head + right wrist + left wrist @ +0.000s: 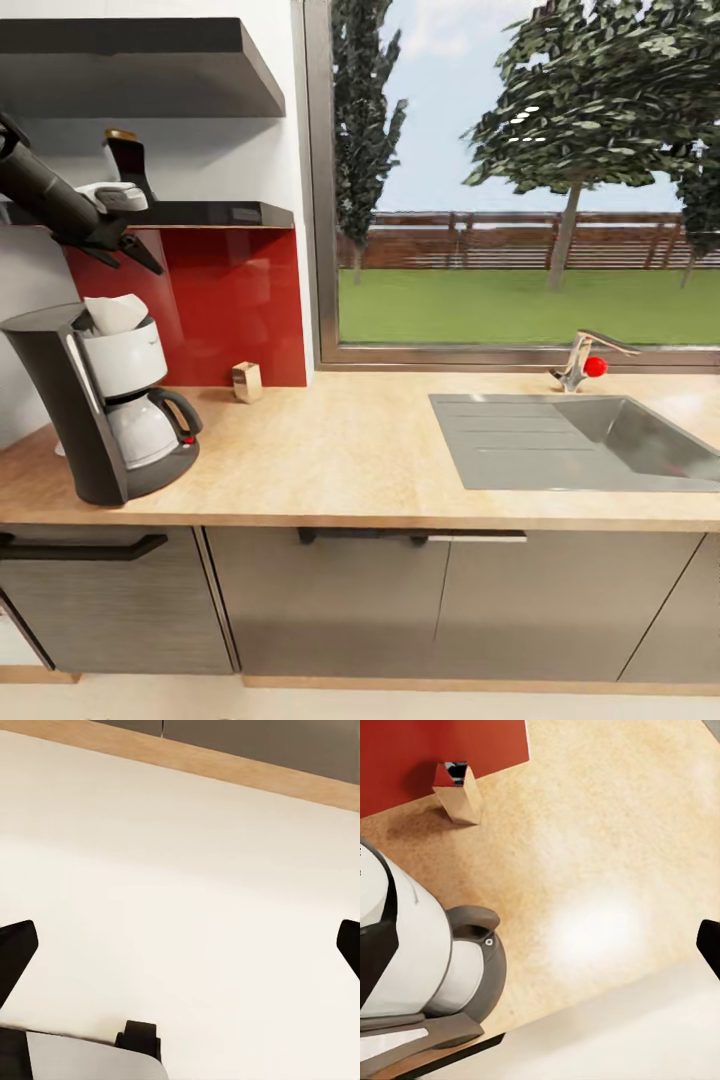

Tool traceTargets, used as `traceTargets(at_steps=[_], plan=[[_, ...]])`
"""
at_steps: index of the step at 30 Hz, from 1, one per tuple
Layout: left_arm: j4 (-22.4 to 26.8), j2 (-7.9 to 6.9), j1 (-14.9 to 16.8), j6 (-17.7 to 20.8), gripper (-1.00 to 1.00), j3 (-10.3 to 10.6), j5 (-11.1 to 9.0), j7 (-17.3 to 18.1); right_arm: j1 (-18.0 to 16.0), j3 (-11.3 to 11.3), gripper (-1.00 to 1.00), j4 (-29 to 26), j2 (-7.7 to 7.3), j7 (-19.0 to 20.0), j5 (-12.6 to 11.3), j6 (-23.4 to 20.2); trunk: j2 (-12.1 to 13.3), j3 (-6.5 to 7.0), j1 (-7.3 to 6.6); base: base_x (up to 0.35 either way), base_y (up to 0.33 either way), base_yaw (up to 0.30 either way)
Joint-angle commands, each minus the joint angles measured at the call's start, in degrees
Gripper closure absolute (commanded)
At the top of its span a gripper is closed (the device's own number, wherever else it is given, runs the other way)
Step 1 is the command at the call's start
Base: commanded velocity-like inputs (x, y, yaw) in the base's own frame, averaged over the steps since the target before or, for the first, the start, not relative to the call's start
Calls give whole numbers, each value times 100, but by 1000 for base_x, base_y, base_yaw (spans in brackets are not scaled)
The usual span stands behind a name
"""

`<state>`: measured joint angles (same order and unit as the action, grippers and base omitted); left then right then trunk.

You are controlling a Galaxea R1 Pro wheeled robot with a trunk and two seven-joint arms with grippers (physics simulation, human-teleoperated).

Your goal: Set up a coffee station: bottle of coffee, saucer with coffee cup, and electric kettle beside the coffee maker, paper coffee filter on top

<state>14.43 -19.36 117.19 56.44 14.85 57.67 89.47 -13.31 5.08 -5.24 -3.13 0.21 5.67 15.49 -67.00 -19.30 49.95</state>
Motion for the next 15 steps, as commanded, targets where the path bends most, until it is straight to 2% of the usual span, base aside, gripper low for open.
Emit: traceTargets(at_steps=[1,6,15], plan=[[5,-10,2,60,-100,-8,60,53,-5,37,-100,5,-3,-4,11,15,-3,-7,-1,-36,0,0],[-3,-42,0,60,-100,-9,54,53,-5,39,-100,5,0,-4,6,12,-3,-7,-1,-44,0,0],[-61,-54,1,68,-100,-9,51,53,-5,37,-100,5,6,-4,4,15,-3,-7,-1,-198,0,0]])
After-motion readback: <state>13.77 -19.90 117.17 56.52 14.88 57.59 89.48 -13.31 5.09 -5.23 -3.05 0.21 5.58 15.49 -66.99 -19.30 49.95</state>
